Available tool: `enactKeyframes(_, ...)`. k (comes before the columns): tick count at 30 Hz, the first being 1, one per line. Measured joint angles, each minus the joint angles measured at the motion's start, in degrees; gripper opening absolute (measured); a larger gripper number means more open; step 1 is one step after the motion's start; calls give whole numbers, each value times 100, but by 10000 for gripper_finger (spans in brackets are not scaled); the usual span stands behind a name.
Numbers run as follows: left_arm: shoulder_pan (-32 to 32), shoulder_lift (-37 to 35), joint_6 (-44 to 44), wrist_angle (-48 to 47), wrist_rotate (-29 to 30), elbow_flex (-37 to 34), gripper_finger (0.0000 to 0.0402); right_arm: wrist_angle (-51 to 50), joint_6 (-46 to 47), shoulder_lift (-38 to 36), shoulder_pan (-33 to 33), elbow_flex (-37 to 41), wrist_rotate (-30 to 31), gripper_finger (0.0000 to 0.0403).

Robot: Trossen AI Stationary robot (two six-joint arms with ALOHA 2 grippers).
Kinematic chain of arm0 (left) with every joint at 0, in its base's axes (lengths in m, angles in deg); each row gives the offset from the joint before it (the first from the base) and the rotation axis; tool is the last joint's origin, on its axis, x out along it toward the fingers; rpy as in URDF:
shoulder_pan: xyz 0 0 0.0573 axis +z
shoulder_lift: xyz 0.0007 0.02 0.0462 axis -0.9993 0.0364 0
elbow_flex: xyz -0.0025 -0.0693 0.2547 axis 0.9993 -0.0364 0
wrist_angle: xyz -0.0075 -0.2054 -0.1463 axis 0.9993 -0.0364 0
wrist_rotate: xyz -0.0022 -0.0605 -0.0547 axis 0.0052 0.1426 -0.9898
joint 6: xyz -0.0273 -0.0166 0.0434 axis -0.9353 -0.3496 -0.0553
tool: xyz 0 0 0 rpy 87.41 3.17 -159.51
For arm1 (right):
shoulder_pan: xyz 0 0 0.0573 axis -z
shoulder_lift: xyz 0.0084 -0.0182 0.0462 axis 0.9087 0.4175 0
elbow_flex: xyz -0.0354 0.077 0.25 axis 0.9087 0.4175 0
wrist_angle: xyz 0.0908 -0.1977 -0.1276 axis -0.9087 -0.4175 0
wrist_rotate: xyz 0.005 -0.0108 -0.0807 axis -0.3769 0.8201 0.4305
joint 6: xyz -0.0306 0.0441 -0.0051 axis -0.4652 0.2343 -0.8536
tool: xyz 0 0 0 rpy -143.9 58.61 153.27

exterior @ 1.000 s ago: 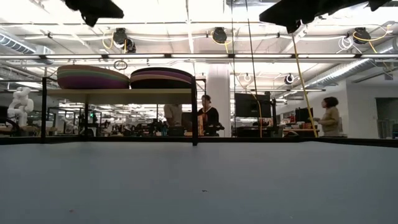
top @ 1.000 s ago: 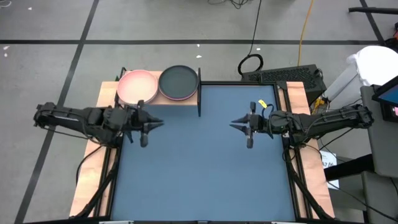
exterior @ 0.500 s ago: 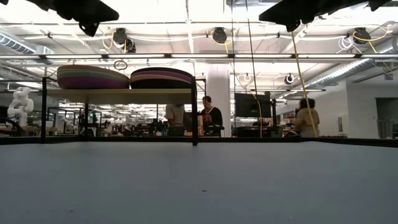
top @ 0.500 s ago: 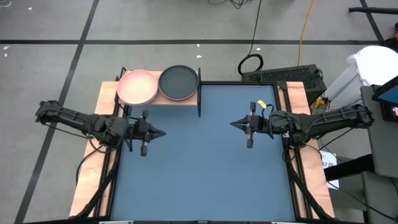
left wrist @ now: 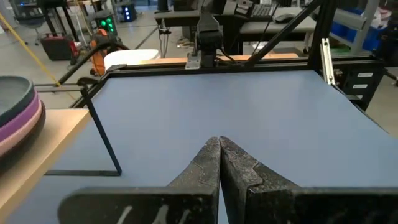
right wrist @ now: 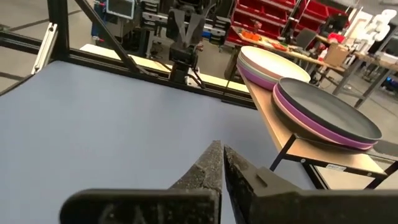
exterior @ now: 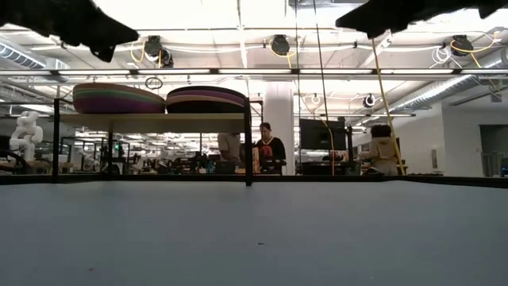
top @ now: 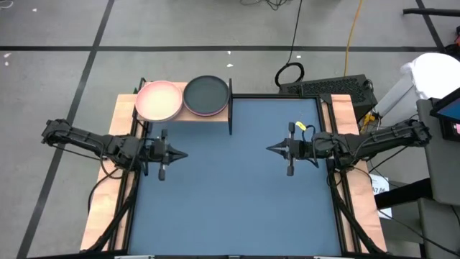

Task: Place and stack plates onto a shelf
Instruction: Return to Home Position

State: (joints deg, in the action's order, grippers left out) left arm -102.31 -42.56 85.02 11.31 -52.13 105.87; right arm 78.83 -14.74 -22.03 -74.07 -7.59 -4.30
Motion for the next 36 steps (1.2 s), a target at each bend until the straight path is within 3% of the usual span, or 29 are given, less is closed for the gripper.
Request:
enactKeyframes(8,0,-779,106,75,-93,-465,3,1049,-174,-377,2,970,6,0)
enactKeyframes(25,0,-1702,115,86,-239,-1300,3,1812,-479,-1605,2,2473,17,0)
enactKeyframes(36,1,-1976,165,108,-561,-1572,3,1805,-411,-1925,3,2990,-52,0)
